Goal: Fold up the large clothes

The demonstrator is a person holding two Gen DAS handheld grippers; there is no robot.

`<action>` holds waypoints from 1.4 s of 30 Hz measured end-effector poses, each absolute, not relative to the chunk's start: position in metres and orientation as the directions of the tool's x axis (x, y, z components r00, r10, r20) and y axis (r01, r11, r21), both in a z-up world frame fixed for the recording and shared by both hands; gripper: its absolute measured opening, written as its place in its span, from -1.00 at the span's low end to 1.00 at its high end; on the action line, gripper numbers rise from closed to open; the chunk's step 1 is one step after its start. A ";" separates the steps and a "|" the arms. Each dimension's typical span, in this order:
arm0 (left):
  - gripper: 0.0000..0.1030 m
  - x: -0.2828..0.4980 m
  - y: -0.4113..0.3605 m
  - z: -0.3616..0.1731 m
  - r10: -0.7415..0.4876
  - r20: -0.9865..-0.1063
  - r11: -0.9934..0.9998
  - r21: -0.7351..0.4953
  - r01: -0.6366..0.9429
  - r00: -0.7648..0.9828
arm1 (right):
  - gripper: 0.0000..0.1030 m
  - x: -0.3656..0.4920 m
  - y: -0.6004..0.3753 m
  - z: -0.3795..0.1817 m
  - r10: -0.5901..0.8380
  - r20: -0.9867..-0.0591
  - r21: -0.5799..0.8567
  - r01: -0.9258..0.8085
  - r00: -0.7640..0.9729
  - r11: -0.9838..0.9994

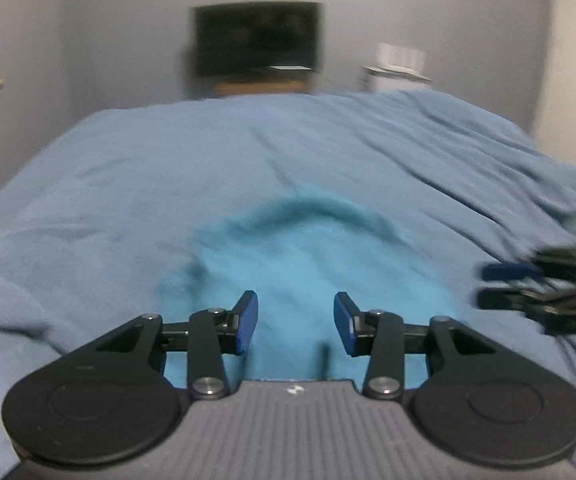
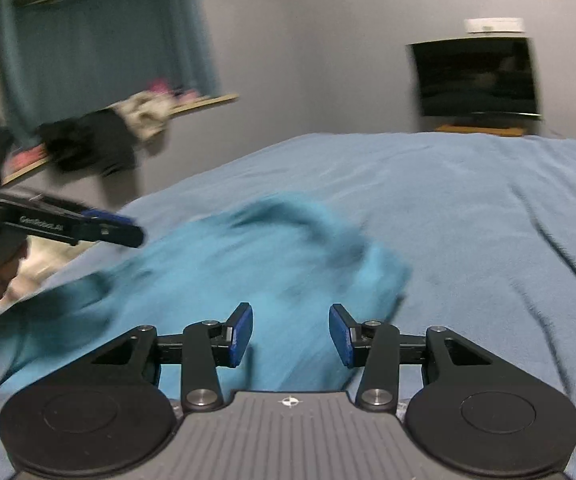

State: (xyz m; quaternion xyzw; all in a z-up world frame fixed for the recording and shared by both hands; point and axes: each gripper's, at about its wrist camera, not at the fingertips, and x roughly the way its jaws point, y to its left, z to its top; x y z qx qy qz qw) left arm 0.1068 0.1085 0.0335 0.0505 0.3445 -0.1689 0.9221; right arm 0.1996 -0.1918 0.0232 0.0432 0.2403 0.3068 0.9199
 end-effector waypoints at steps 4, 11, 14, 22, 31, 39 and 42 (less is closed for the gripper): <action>-0.23 0.061 0.080 0.016 -0.369 -0.703 0.886 -0.067 0.459 0.608 | -0.13 0.153 -0.174 0.023 0.609 -0.475 0.153 -0.622 0.635 0.768; -0.23 0.051 0.079 -0.023 -0.170 -0.752 0.894 0.154 0.420 0.637 | -0.06 0.145 -0.147 0.002 0.560 -0.528 0.126 -0.594 0.638 0.795; -0.23 0.066 0.099 -0.028 -0.167 -0.763 0.917 0.112 0.382 0.625 | 0.01 0.154 -0.130 -0.006 0.530 -0.531 0.100 -0.572 0.661 0.814; -0.23 0.064 0.117 -0.033 -0.204 -0.732 0.937 0.045 0.346 0.649 | 0.51 0.187 -0.184 0.009 0.575 -0.453 0.342 -0.463 0.681 0.818; -0.24 0.073 0.135 -0.033 -0.217 -0.731 0.964 -0.055 0.262 0.647 | 0.74 0.311 -0.234 -0.051 0.764 -0.403 0.795 -0.221 0.504 0.565; -0.24 0.084 0.139 -0.034 -0.232 -0.739 0.964 -0.091 0.249 0.632 | 0.92 0.376 -0.211 -0.098 0.874 -0.306 0.893 -0.203 0.378 0.401; -0.24 0.087 0.141 -0.035 -0.244 -0.740 0.964 -0.114 0.241 0.627 | 0.98 0.399 -0.205 -0.110 0.904 -0.263 0.914 -0.213 0.337 0.345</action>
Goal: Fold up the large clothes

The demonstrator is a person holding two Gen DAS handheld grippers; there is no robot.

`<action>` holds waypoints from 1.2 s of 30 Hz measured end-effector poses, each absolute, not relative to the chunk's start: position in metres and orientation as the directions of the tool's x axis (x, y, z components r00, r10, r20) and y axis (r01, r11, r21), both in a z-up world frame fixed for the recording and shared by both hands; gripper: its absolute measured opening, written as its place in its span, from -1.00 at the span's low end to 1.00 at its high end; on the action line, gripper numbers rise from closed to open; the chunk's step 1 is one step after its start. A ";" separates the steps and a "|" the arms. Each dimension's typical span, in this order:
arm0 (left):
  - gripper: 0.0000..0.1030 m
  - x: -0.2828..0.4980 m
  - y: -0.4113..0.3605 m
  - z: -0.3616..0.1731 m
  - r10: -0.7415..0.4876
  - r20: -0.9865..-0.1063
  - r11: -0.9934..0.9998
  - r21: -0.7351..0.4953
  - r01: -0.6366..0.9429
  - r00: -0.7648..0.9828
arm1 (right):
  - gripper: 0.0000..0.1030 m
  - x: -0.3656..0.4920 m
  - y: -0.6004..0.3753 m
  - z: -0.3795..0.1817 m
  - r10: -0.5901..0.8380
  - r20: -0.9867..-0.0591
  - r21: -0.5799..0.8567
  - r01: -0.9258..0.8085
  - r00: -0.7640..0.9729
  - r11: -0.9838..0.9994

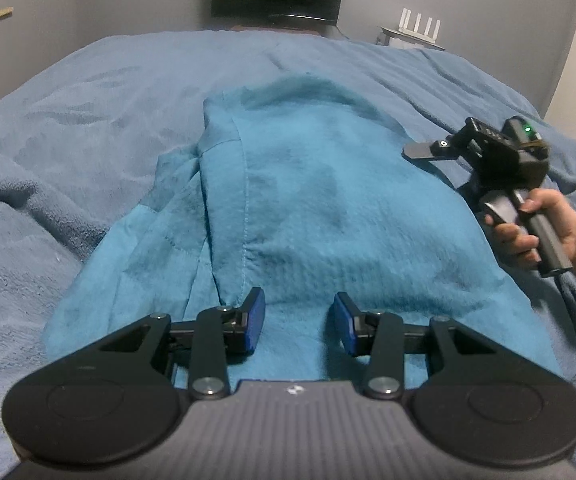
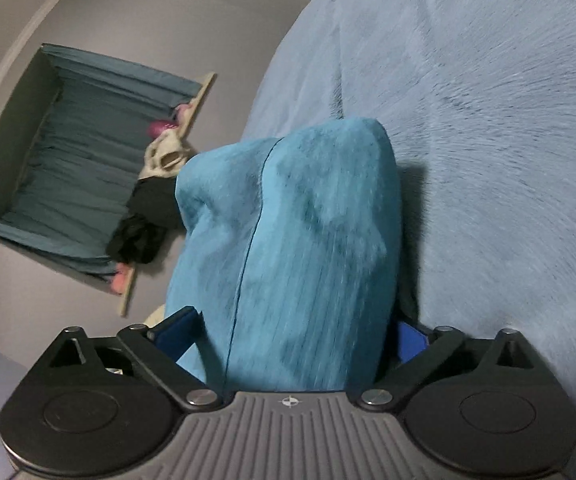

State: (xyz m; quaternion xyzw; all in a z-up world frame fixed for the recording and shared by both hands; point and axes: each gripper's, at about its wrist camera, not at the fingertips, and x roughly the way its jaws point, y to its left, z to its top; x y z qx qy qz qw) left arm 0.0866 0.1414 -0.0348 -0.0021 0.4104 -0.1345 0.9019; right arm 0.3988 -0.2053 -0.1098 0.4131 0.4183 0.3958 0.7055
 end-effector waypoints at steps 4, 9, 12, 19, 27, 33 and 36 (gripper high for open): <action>-0.24 0.085 0.140 -0.035 -0.249 -0.739 0.963 -0.121 0.240 0.626 | 0.94 0.418 -0.206 -0.113 0.929 -0.233 0.927 -0.223 0.288 0.301; -0.24 0.085 0.143 -0.035 -0.265 -0.732 0.960 -0.141 0.242 0.627 | 0.73 0.414 -0.218 -0.110 0.914 -0.267 0.907 -0.241 0.307 0.346; -0.24 0.085 0.144 -0.036 -0.262 -0.733 0.960 -0.134 0.245 0.628 | 0.73 0.409 -0.221 -0.103 0.904 -0.287 0.894 -0.249 0.318 0.372; -0.24 0.083 0.145 -0.036 -0.267 -0.728 0.959 -0.137 0.247 0.631 | 0.79 0.403 -0.213 -0.114 0.910 -0.219 0.948 -0.143 0.352 0.284; -0.23 0.079 0.154 -0.033 -0.317 -0.703 0.948 -0.213 0.236 0.637 | 0.31 0.361 -0.198 -0.050 0.861 -0.219 0.863 -0.320 0.459 0.390; -0.23 0.090 0.131 -0.035 -0.322 -0.713 0.944 -0.189 0.272 0.622 | 0.26 0.346 -0.234 -0.005 0.806 -0.257 0.802 -0.347 0.533 0.485; -0.23 0.104 0.113 -0.037 -0.347 -0.700 0.932 -0.184 0.312 0.624 | 0.26 0.360 -0.271 0.001 0.785 -0.300 0.804 -0.299 0.542 0.513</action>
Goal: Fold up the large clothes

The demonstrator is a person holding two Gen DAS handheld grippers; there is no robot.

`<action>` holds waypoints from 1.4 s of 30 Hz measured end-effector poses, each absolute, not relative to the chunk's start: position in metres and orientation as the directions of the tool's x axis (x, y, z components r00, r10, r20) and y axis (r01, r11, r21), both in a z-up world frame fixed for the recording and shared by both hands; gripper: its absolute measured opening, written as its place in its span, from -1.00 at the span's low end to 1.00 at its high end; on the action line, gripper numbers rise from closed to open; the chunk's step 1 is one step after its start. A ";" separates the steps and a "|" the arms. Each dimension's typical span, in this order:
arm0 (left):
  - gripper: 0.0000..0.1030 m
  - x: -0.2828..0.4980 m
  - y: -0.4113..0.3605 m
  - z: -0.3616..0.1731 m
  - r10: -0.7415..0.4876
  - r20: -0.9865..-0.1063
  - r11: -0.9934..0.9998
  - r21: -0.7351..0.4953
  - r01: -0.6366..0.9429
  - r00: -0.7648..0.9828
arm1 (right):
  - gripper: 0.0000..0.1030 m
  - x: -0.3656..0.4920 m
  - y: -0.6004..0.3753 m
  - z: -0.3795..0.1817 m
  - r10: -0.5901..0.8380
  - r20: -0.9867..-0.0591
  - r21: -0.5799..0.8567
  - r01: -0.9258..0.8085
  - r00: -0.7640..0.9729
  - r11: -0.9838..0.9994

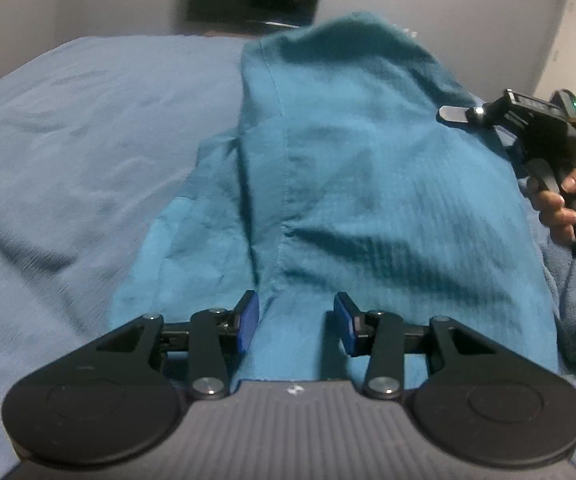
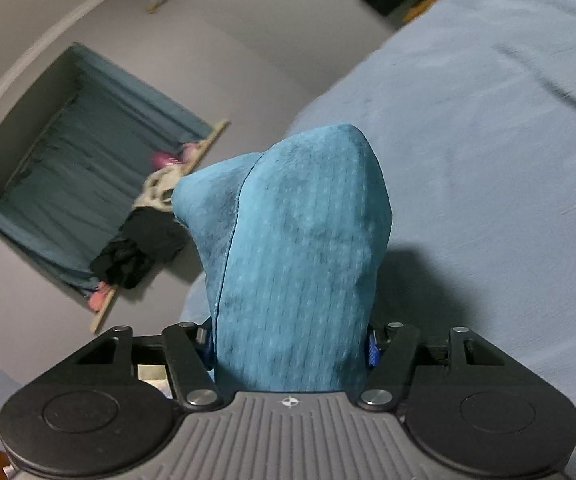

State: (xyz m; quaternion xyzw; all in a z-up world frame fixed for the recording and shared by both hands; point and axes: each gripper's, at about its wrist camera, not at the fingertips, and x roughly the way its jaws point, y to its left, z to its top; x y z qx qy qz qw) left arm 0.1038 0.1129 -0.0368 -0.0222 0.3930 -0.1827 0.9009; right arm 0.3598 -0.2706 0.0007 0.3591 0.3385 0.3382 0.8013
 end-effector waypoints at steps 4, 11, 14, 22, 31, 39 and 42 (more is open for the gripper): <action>-0.23 0.131 0.091 -0.046 -0.361 -0.678 0.925 -0.171 0.340 0.640 | 0.26 0.400 -0.312 0.014 0.743 -0.385 0.768 -0.257 0.547 0.587; -0.23 0.172 0.062 -0.072 -0.389 -0.664 0.916 -0.201 0.348 0.639 | 0.31 0.485 -0.343 0.060 0.618 -0.457 0.628 -0.259 0.640 0.734; -0.23 0.177 0.056 -0.084 -0.385 -0.668 0.915 -0.187 0.358 0.637 | 0.56 0.514 -0.340 0.057 0.528 -0.507 0.582 -0.181 0.682 0.793; -0.13 0.164 0.047 -0.084 -0.396 -0.631 0.898 -0.114 0.425 0.667 | 0.66 0.491 -0.351 0.035 0.308 -0.500 0.495 -0.025 0.810 0.868; -0.09 0.168 0.044 -0.093 -0.369 -0.639 0.902 -0.069 0.427 0.675 | 0.56 0.328 -0.326 0.014 0.246 -0.468 0.283 -0.120 0.849 0.952; -0.03 0.177 0.034 -0.104 -0.329 -0.669 0.912 -0.043 0.408 0.666 | 0.71 0.302 -0.274 -0.031 0.102 -0.485 -0.032 -0.134 0.868 0.990; 0.00 0.178 0.033 -0.105 -0.316 -0.670 0.917 -0.033 0.399 0.671 | 0.62 0.312 -0.273 -0.017 0.107 -0.483 -0.031 -0.139 0.869 0.990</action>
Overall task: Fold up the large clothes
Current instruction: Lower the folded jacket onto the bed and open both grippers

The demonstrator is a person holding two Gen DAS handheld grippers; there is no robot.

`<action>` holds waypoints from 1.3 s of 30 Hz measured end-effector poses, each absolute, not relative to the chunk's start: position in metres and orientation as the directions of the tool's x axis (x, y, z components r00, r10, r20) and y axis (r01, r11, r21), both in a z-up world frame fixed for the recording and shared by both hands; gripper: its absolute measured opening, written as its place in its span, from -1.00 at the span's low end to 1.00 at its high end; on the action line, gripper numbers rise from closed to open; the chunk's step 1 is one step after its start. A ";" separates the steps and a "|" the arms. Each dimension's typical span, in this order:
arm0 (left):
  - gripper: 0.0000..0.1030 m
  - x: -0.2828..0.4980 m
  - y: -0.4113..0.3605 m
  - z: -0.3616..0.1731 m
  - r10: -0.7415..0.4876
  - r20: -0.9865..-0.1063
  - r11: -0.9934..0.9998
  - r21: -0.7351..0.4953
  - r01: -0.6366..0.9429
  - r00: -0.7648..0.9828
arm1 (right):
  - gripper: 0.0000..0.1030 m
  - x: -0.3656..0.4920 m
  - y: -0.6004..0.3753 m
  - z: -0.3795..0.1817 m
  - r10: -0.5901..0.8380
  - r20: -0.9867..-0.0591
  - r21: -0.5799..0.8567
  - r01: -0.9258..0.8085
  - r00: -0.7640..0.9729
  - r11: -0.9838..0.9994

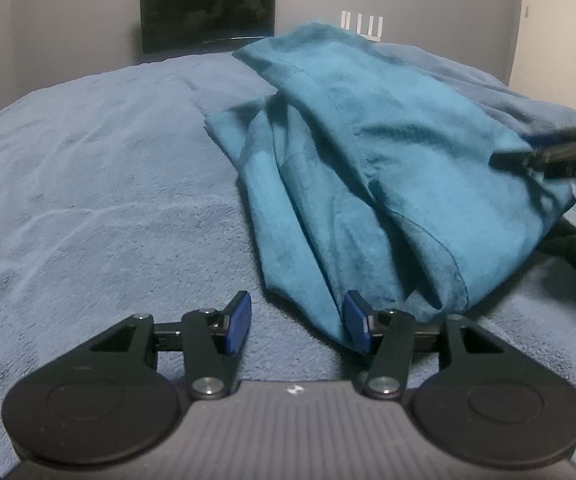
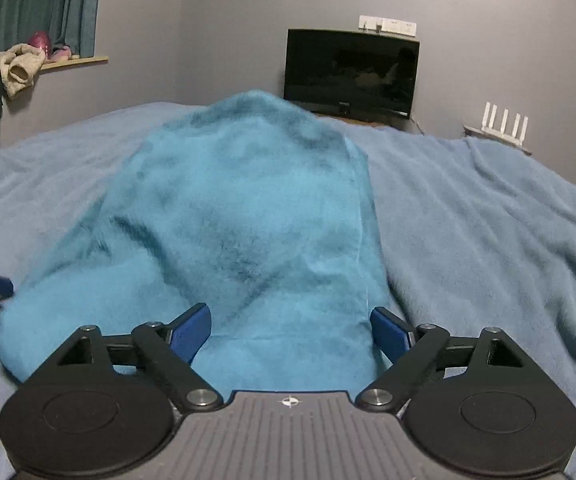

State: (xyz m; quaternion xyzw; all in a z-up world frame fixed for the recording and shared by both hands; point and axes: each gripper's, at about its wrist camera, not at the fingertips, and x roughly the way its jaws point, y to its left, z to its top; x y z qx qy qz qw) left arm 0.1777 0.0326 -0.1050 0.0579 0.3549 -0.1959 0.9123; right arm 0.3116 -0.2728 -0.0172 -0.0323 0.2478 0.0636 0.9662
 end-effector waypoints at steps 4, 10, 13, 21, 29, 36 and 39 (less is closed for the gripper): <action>0.03 0.177 0.034 -0.107 -0.310 -0.677 0.919 -0.034 0.392 0.668 | 0.63 0.325 -0.264 0.007 0.076 -0.370 -0.070 -0.109 0.926 0.992; 0.05 0.179 0.033 -0.110 -0.311 -0.681 0.919 -0.038 0.392 0.663 | -0.06 0.413 -0.230 0.026 0.096 -0.378 0.010 -0.100 0.921 0.995; 0.06 0.180 0.035 -0.111 -0.315 -0.682 0.919 -0.047 0.391 0.660 | -0.35 0.470 -0.216 0.020 0.083 -0.452 0.052 -0.067 0.888 0.996; 0.08 0.186 0.036 -0.116 -0.312 -0.698 0.922 -0.058 0.383 0.645 | -0.39 0.525 -0.142 -0.011 0.166 -0.544 -0.040 -0.223 0.823 0.974; 0.10 0.189 0.038 -0.117 -0.321 -0.693 0.922 -0.072 0.381 0.646 | -0.23 0.487 -0.160 0.008 0.253 -0.460 0.073 -0.248 0.851 0.966; 0.27 0.179 0.043 -0.117 -0.311 -0.666 0.930 -0.064 0.363 0.678 | 0.21 0.332 -0.225 0.013 0.220 -0.443 0.096 -0.198 0.869 0.976; 0.40 0.167 0.044 -0.112 -0.268 -0.636 0.944 -0.023 0.330 0.724 | 0.32 0.268 -0.255 0.008 0.187 -0.487 0.115 -0.149 0.853 0.982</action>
